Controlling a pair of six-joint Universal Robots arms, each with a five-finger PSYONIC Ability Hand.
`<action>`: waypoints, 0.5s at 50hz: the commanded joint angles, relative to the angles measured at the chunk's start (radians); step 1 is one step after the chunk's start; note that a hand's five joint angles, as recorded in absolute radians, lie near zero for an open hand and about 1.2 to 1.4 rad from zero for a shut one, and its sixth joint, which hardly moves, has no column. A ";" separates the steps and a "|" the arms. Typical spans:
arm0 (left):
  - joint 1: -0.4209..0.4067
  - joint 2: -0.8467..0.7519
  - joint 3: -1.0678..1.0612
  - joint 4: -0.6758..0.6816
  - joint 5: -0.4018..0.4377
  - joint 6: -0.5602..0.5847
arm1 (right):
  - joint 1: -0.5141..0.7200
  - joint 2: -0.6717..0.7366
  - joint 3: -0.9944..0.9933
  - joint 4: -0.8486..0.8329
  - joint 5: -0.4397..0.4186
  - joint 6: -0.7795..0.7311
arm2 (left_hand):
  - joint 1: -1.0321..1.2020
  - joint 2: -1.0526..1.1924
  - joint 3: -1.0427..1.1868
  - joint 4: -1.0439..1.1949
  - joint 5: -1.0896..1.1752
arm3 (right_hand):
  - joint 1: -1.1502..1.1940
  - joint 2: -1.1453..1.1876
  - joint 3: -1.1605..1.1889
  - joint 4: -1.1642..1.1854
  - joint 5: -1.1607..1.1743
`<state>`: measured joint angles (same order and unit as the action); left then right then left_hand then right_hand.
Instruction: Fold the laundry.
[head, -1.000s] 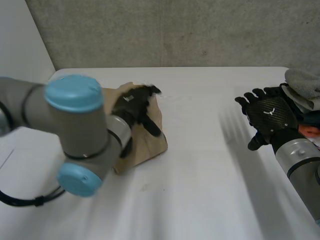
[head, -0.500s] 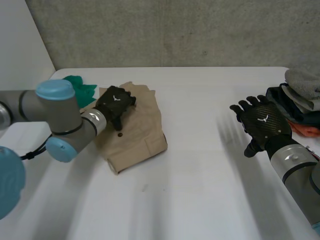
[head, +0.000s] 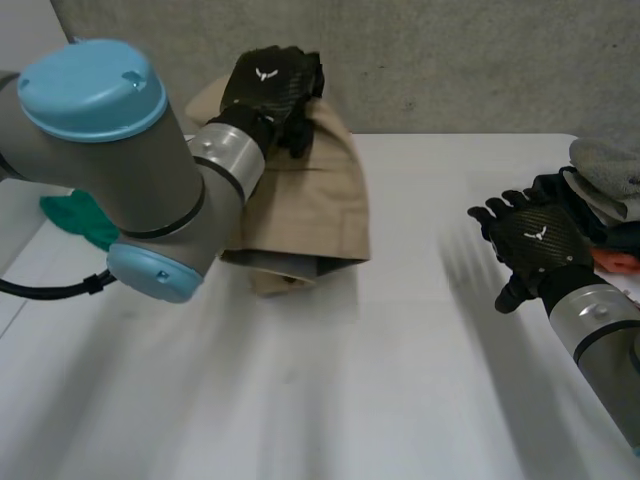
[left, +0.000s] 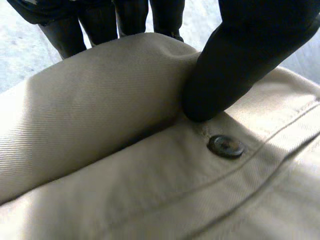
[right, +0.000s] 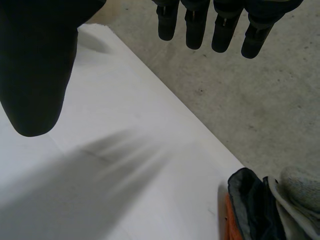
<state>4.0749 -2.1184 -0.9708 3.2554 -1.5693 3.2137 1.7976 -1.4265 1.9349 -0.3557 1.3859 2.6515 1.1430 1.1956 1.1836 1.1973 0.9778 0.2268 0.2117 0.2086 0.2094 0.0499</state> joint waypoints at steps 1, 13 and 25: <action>-0.135 -0.089 0.021 -0.083 -0.127 -0.060 | -0.015 -0.061 -0.023 0.027 0.054 0.025 | 0.253 0.201 0.213 0.199 0.244 | -0.052 -0.037 -0.034 -0.035 -0.050; -0.189 -0.198 0.035 -0.121 -0.087 -0.431 | -0.060 -0.089 -0.027 0.049 0.094 0.033 | -0.054 -0.107 -0.095 -0.109 -0.064 | -0.052 -0.037 -0.034 -0.035 -0.050; -0.065 -0.015 -0.092 -0.108 -0.072 -0.062 | -0.056 -0.088 -0.100 0.302 0.076 0.234 | -0.838 -0.891 -0.879 -0.893 -0.848 | -0.052 -0.037 -0.034 -0.035 -0.050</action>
<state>3.9112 -2.2290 -0.9839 3.1367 -1.6515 2.9137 1.7402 -1.5162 1.8840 -0.2075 1.4762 2.7539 0.4045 0.4066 0.4108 0.3961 0.2200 0.2268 0.2117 0.2086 0.2094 0.0499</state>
